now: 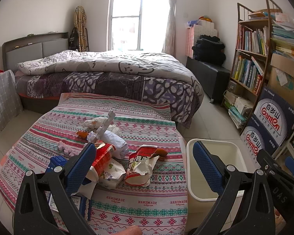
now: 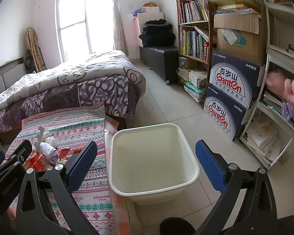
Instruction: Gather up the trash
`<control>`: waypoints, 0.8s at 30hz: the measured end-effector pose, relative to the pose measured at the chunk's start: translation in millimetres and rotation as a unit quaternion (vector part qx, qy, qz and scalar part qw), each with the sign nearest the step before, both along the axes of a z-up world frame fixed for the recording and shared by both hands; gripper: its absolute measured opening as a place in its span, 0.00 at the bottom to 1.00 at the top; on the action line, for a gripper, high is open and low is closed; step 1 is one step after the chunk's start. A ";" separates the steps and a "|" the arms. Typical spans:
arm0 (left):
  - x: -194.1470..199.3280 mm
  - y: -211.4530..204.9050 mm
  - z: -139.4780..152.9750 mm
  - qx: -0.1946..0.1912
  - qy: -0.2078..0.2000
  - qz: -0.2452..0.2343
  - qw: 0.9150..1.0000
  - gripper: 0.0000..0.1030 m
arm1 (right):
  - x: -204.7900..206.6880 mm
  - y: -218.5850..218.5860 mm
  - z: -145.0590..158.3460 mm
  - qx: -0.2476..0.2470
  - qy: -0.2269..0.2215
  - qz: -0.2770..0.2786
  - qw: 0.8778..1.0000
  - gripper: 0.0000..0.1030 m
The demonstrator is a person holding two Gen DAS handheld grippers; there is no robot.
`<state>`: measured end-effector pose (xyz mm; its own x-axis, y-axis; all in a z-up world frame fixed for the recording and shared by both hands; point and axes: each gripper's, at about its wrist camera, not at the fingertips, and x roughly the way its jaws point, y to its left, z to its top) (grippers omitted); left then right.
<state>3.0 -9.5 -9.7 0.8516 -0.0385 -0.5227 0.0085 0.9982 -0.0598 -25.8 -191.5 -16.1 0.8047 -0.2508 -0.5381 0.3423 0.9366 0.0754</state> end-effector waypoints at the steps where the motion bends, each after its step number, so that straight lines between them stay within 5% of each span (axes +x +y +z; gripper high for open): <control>1: -0.1 0.9 -0.3 0.000 0.000 0.000 1.000 0.93 | 0.3 0.9 -1.2 0.000 0.001 0.000 1.000 0.93; 24: 1.1 2.4 -1.1 0.001 0.003 0.003 1.000 0.93 | 0.4 2.8 -3.5 0.003 0.004 0.003 1.000 0.93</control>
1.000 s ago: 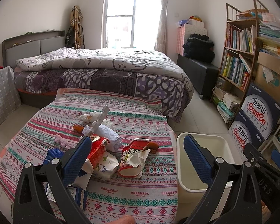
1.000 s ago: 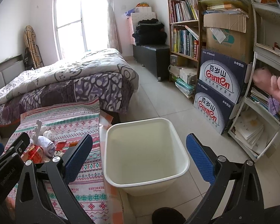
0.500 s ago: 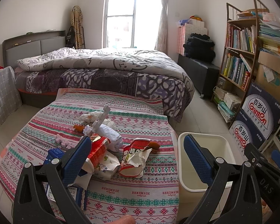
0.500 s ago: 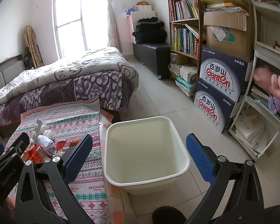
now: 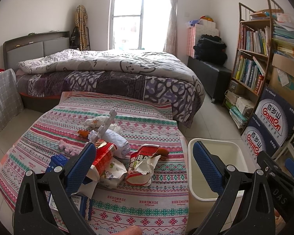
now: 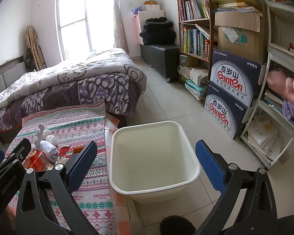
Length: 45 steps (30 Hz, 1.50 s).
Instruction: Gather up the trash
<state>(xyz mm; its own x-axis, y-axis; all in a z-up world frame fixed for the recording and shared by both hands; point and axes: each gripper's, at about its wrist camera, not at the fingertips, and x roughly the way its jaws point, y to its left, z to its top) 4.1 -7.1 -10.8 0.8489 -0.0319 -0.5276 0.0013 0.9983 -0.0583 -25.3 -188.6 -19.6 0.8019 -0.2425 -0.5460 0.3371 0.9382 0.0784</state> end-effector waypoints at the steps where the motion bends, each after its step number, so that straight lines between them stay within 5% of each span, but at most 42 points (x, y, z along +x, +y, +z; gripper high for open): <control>1: 0.0 -0.4 0.2 0.000 0.000 0.000 1.000 0.93 | 0.0 0.1 -0.1 0.000 0.000 0.000 1.000 0.93; 12: 7.4 21.9 -4.5 -0.002 0.028 0.056 0.998 0.93 | 5.6 22.0 -9.1 0.036 0.041 0.025 0.998 0.93; 21: 30.5 84.0 -25.7 -0.003 0.116 0.151 0.982 0.93 | 48.4 62.1 2.8 0.093 0.142 0.114 0.979 0.93; 24: 43.9 117.4 -39.5 -0.031 0.175 0.184 0.967 0.93 | 72.4 68.8 0.5 0.114 0.188 0.147 0.964 0.93; 27: 53.5 160.8 -56.9 -0.098 0.235 0.209 0.944 0.93 | 85.1 74.3 -5.9 0.131 0.214 0.159 0.955 0.93; 33: 65.9 214.0 -90.7 -0.169 0.328 0.229 0.901 0.93 | 107.8 73.4 -43.4 0.188 0.271 0.172 0.928 0.93; 38: 70.7 239.0 -126.3 -0.275 0.354 0.274 0.851 0.93 | 122.1 77.6 -58.3 0.255 0.284 0.165 0.910 0.93; 40: 77.4 237.3 -136.5 -0.291 0.361 0.280 0.841 0.93 | 125.0 80.9 -58.1 0.257 0.278 0.160 0.912 0.93; 45: 88.8 228.7 -151.4 -0.308 0.374 0.274 0.831 0.93 | 134.7 97.0 -69.6 0.283 0.279 0.155 0.904 0.93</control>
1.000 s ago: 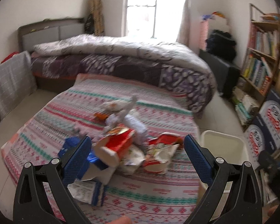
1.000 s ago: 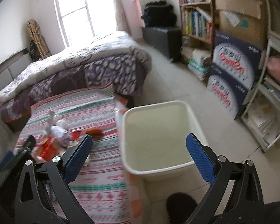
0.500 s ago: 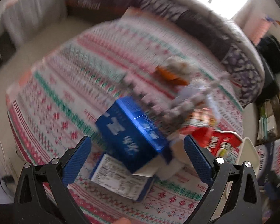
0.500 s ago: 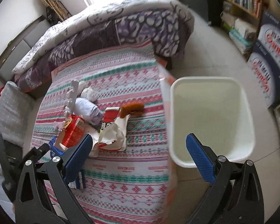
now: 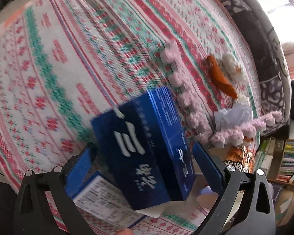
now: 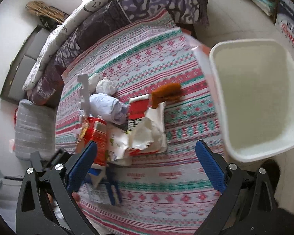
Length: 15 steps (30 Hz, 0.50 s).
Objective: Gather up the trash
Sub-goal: 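Grasp the blue box with the left tool while the right tool grasps the red snack packet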
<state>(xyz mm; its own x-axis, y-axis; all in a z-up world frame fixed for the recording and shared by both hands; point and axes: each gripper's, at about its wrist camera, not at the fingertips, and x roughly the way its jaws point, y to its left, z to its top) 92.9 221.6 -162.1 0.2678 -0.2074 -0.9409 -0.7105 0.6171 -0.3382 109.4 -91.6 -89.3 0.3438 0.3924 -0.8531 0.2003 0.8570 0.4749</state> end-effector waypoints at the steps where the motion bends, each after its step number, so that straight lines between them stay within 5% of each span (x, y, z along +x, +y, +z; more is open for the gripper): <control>1: 1.1 -3.6 -1.3 -0.003 0.003 -0.007 1.000 0.92 | 1.4 3.5 -2.9 0.009 0.003 -0.003 1.000 0.93; 7: 3.3 -5.0 6.7 0.013 -0.024 -0.054 0.998 0.55 | 11.7 48.1 -13.4 0.024 0.010 0.008 1.000 0.93; 15: -7.8 29.0 30.4 0.028 -0.064 -0.054 0.996 0.46 | 24.0 101.0 -21.3 0.026 0.000 0.039 0.999 0.93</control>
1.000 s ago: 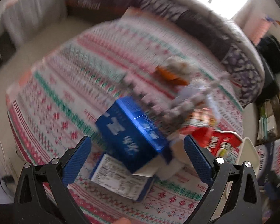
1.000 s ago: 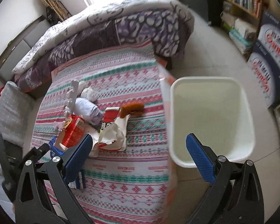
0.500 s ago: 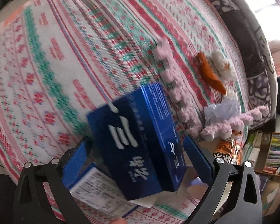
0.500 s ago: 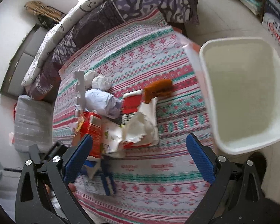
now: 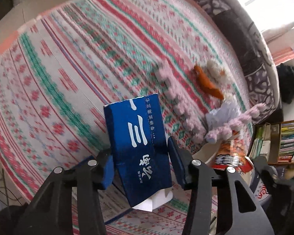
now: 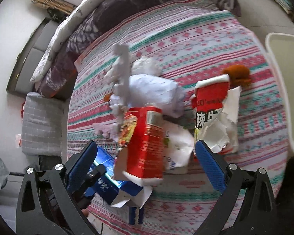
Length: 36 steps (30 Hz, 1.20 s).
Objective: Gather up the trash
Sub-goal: 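Grasp the blue box with the left tool while the right tool grasps the red snack packet, then carry both items over the white bin and open both tools to drop them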
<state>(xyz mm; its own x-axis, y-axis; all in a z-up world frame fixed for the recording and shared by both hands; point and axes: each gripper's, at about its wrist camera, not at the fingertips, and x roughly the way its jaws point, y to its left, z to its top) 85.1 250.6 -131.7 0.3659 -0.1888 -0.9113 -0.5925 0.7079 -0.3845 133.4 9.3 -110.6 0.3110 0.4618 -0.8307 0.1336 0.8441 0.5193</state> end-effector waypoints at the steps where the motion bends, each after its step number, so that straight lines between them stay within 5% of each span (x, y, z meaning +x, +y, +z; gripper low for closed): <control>1: -2.6 3.4 6.1 0.002 -0.008 0.002 1.000 0.46 | 1.9 5.3 -1.7 -0.002 -0.001 0.004 1.000 0.93; 8: -2.4 21.2 20.2 0.007 -0.038 0.001 0.999 0.46 | 7.7 37.2 -3.6 -0.037 -0.028 0.045 0.998 0.90; 9: -4.1 24.6 21.7 0.007 -0.039 0.000 0.999 0.45 | 7.7 41.4 -3.3 -0.046 -0.035 0.054 0.997 0.84; 11: -3.5 25.2 24.2 0.008 -0.042 -0.003 0.999 0.45 | 6.7 50.4 -5.0 -0.076 -0.041 0.080 0.993 0.50; 16: -7.8 22.9 36.0 0.027 -0.059 -0.011 0.998 0.45 | 8.0 47.0 2.6 -0.073 -0.065 0.101 0.990 0.39; 22: -6.2 4.7 63.5 0.089 -0.100 -0.038 0.990 0.44 | 3.9 28.0 32.8 -0.077 -0.120 0.094 0.985 0.38; 27: -6.8 -21.4 89.7 0.145 -0.149 -0.067 0.976 0.44 | -11.3 0.7 57.4 -0.091 -0.165 0.075 0.979 0.38; 36: -11.9 -91.7 126.6 0.229 -0.238 -0.135 0.934 0.44 | -32.3 -59.5 94.5 -0.191 -0.251 0.027 0.948 0.39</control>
<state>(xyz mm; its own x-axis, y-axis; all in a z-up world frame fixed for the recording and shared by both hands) 73.2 158.9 -5.1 0.7452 0.0365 -0.6659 -0.2075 0.9616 -0.1795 101.1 -50.2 -16.1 0.6968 0.1831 -0.6935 -0.0979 0.9821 0.1610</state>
